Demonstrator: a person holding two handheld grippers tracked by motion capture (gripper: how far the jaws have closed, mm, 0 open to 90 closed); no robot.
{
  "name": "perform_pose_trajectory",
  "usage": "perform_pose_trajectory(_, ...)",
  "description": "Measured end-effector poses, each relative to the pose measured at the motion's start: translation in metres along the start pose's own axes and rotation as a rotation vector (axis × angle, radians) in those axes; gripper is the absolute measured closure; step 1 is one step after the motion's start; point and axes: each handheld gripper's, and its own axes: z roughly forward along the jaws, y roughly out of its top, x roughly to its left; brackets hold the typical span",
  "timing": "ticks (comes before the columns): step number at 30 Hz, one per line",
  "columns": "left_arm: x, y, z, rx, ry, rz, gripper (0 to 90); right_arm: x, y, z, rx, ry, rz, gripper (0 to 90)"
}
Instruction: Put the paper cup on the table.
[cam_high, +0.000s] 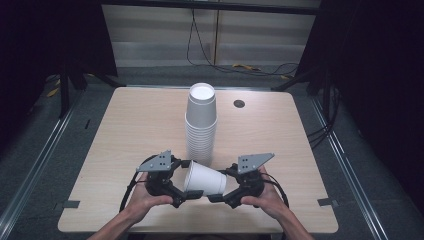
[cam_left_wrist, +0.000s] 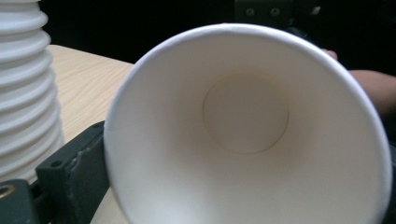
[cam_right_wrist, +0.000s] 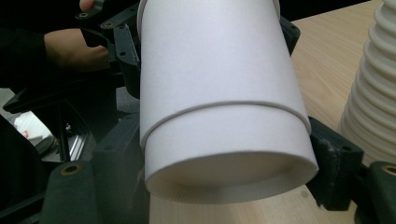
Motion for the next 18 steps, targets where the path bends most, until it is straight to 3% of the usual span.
perform_pose_trajectory(3, 0.0005, 0.0006, 0.0005, 0.024, -0.005, 0.002, 3.0, 0.0000, -0.0010, -0.0001, 0.007, -0.006, 0.003, 24.1)
perform_pose_trajectory(10, 0.0025, 0.0024, -0.0021, 0.055, -0.035, -0.014, 7.9, -0.0027, -0.0024, 0.0032, 0.052, 0.013, 0.058, 22.0)
perform_pose_trajectory(18, 0.0020, 0.0010, 0.0009, 0.091, -0.020, 0.023, 9.1, -0.0027, -0.0032, 0.0079, 0.103, -0.014, 0.052, 19.1)
